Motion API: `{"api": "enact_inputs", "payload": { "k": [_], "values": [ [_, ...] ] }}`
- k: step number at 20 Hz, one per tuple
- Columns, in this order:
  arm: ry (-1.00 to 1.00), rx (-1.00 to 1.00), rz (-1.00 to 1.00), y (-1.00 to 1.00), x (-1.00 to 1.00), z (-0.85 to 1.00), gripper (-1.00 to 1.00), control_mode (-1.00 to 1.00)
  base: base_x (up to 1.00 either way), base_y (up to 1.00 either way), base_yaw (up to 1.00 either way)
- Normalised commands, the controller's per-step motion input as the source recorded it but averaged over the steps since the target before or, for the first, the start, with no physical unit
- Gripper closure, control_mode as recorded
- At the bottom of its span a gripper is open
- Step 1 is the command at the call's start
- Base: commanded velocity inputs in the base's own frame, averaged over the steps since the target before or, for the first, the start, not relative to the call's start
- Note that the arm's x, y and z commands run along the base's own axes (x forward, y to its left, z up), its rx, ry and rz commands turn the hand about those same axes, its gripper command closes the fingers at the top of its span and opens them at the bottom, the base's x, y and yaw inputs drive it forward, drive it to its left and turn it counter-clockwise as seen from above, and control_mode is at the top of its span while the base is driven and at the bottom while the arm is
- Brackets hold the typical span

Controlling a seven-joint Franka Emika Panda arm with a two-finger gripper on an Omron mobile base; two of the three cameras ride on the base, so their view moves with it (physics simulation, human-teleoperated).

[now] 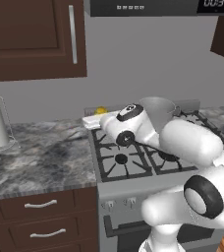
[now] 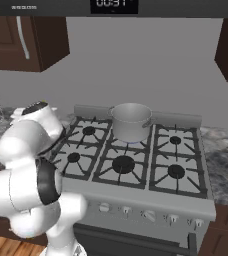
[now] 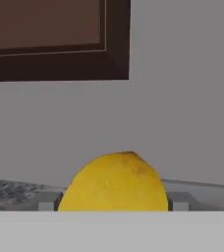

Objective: Turn on the burner for the pot on the stove. Wait thirty seconds for the pot to heat up. Then add the lemon to the pot.

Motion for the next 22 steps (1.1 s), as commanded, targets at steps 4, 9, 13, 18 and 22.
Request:
{"api": "enact_inputs", "payload": {
  "k": [4,9,13,18,22],
  "values": [
    [0.26,0.01,-0.25,-0.44,-0.95,1.00,1.00,-1.00,0.00,0.00,0.00],
    [0.48,0.10,-0.35,-0.55,-0.81,1.00,1.00,-1.00,0.00,0.00,0.00],
    [0.40,-0.01,-0.29,-0.26,-0.58,0.86,1.00,-1.00,0.00,0.00,0.00],
    [0.00,0.00,0.00,-0.03,-0.29,0.47,1.00,-1.00,0.00,0.00,0.00],
    [0.21,0.00,-0.02,-0.42,-0.65,1.00,1.00,-1.00,0.00,0.00,0.00]
  ]
}}
